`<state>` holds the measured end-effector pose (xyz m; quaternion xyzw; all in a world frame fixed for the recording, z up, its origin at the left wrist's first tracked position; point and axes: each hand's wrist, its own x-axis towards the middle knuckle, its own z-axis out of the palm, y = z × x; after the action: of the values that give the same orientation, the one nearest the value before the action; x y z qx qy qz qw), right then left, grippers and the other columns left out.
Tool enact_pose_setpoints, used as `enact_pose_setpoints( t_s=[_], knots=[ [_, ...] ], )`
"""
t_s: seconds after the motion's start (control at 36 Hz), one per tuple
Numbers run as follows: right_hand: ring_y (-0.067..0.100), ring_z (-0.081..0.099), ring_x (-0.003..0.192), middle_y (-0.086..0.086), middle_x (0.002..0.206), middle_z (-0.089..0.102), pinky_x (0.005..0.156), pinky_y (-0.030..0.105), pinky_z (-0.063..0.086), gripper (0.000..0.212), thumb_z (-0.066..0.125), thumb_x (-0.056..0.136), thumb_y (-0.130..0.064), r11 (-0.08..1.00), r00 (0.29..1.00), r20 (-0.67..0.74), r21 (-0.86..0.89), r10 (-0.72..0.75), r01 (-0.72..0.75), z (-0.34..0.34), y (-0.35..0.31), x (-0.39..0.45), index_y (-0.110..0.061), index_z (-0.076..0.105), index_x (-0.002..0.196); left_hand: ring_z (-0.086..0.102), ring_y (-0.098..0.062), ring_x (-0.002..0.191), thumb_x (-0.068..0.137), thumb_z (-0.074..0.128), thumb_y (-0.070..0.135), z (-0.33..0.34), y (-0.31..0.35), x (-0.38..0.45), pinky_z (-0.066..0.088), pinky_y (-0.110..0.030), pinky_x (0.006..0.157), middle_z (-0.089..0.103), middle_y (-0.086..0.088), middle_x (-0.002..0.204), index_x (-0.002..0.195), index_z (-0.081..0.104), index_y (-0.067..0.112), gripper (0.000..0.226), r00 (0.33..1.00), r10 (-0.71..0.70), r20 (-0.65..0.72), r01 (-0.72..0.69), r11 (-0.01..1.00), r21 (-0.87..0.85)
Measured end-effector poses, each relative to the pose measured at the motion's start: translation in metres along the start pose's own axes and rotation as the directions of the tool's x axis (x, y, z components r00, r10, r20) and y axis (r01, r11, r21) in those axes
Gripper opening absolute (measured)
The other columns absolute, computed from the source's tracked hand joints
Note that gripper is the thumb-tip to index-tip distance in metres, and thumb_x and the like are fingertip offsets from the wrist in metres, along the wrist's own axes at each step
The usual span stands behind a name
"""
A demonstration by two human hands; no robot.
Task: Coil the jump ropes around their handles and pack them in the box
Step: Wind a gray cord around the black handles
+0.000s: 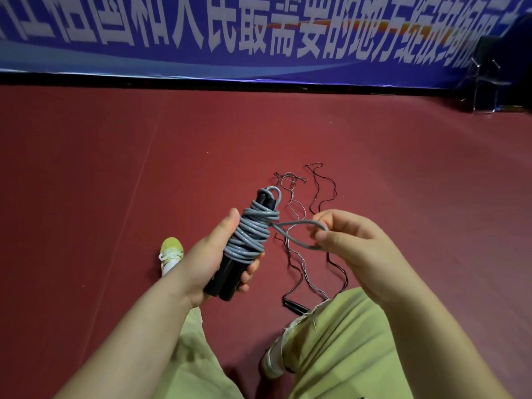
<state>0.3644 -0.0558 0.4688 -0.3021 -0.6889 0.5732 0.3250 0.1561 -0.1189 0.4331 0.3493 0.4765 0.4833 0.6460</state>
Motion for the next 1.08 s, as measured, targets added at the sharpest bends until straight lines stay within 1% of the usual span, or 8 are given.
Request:
enact_pose_setpoints(
  t_s=[0.11,0.31,0.47,0.56,0.67,0.78,0.97,1.08],
  knots=[
    [0.0,0.057,0.083,-0.006,0.111,0.06,0.072,0.013,0.041,0.008,0.06,0.076,-0.014,0.99,0.991,0.01,-0.024,-0.137,0.137,0.015,0.006,-0.002,-0.017,0.053,0.072,0.051,-0.018,0.05,0.069,0.042,0.07,0.009,0.0,-0.001,0.045,-0.026,0.048,0.057,-0.01,0.062,0.078,0.064,0.006,0.069,0.99,0.035,-0.135,-0.023,0.996,0.091],
    [0.017,0.05,0.125,-0.004,0.123,0.06,0.104,0.033,0.037,0.024,0.048,0.072,-0.021,0.956,0.962,-0.015,0.106,-0.274,0.274,0.034,0.014,0.004,-0.005,0.051,0.091,0.053,-0.019,0.052,0.062,0.048,0.065,0.016,0.004,0.002,0.047,-0.034,0.058,0.057,-0.007,0.057,0.074,0.062,0.007,0.06,0.943,0.218,-0.251,-0.187,0.972,0.141],
    [0.021,0.051,0.124,-0.004,0.126,0.058,0.108,0.044,0.037,0.019,0.047,0.088,-0.024,0.954,0.955,-0.005,0.047,-0.297,0.297,0.037,0.01,0.009,-0.017,0.057,0.103,0.06,-0.016,0.055,0.068,0.049,0.062,0.012,0.008,-0.002,0.044,-0.027,0.053,0.063,-0.004,0.065,0.083,0.064,0.012,0.055,0.947,0.232,-0.224,-0.192,0.964,0.186],
    [0.016,0.054,0.119,-0.006,0.123,0.061,0.1,0.034,0.042,0.014,0.049,0.089,-0.027,0.957,0.957,0.023,0.014,-0.29,0.29,0.039,0.005,0.009,-0.034,0.06,0.093,0.067,-0.022,0.065,0.081,0.056,0.061,0.01,0.004,-0.001,0.046,-0.032,0.063,0.072,-0.01,0.078,0.084,0.072,0.017,0.047,0.947,0.221,-0.234,-0.187,0.969,0.16],
    [0.005,0.058,0.109,0.0,0.119,0.063,0.086,0.015,0.043,0.009,0.055,0.089,-0.017,0.955,0.952,0.088,-0.011,-0.293,0.295,0.035,-0.002,0.005,-0.02,0.063,0.091,0.069,-0.025,0.063,0.083,0.058,0.052,0.014,0.001,-0.004,0.043,-0.035,0.063,0.073,-0.012,0.079,0.085,0.072,0.019,0.035,0.94,0.231,-0.252,-0.216,0.972,0.089],
    [0.007,0.059,0.114,0.005,0.125,0.06,0.089,0.018,0.046,0.017,0.056,0.086,0.0,0.96,0.952,0.133,-0.012,-0.277,0.281,0.028,-0.002,0.003,-0.012,0.064,0.096,0.066,-0.019,0.053,0.075,0.047,0.049,0.021,0.004,-0.006,0.039,-0.031,0.058,0.072,-0.006,0.071,0.088,0.068,0.018,0.04,0.942,0.223,-0.251,-0.214,0.975,0.063],
    [0.013,0.06,0.115,-0.002,0.123,0.062,0.09,0.021,0.048,0.018,0.061,0.085,-0.018,0.963,0.958,0.106,-0.001,-0.268,0.269,0.023,0.0,0.003,-0.015,0.071,0.1,0.065,-0.018,0.051,0.076,0.045,0.047,0.028,0.001,-0.006,0.04,-0.028,0.054,0.072,-0.005,0.068,0.089,0.068,0.018,0.039,0.951,0.207,-0.232,-0.202,0.978,0.043],
    [0.008,0.065,0.1,-0.002,0.107,0.069,0.083,0.019,0.05,0.016,0.07,0.08,-0.01,0.956,0.957,0.028,0.073,-0.287,0.285,0.024,0.0,0.004,-0.018,0.072,0.093,0.065,-0.018,0.057,0.074,0.048,0.047,0.027,-0.001,-0.006,0.041,-0.027,0.052,0.071,-0.004,0.073,0.1,0.065,0.016,0.044,0.954,0.215,-0.208,-0.204,0.976,0.074]
  ],
)
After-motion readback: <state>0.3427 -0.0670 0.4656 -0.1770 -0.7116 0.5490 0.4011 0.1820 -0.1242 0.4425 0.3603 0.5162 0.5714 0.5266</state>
